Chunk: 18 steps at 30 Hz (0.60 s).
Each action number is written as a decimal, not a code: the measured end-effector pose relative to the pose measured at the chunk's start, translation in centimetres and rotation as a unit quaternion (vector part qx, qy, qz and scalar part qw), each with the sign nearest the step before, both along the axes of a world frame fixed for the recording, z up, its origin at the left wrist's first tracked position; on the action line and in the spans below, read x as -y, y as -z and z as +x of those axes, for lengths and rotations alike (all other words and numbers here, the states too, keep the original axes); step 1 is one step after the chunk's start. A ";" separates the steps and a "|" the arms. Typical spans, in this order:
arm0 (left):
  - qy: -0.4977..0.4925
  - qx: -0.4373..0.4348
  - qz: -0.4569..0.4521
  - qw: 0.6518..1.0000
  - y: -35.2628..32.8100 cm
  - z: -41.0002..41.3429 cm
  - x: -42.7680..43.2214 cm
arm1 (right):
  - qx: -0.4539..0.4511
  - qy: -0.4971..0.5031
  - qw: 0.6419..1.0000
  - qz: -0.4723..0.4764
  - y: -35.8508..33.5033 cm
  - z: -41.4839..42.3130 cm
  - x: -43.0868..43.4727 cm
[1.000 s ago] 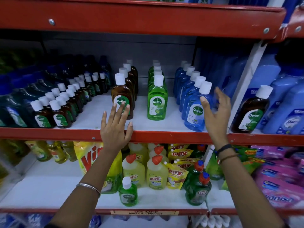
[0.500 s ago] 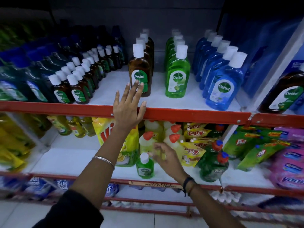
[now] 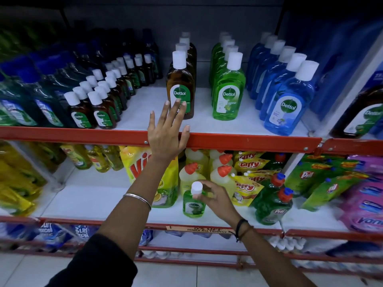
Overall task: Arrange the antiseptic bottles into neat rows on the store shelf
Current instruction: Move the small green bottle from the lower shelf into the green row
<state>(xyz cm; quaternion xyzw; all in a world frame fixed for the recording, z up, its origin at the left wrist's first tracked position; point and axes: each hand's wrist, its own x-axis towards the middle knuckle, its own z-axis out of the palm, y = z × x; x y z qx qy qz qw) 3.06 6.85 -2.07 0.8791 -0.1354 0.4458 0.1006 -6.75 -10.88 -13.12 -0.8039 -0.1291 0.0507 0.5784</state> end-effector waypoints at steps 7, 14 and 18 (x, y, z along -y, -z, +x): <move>0.004 -0.008 -0.005 1.000 -0.2 -0.3 0.1 | 0.107 0.060 0.988 0.097 -9.4 -0.5 3.5; 0.008 -0.018 -0.011 1.000 -0.4 -0.6 0.1 | 0.286 0.131 0.936 0.159 -19.9 0.2 5.7; 0.009 -0.029 -0.017 0.999 -0.5 -0.6 0.2 | 0.355 0.185 0.901 0.166 -23.8 2.9 5.9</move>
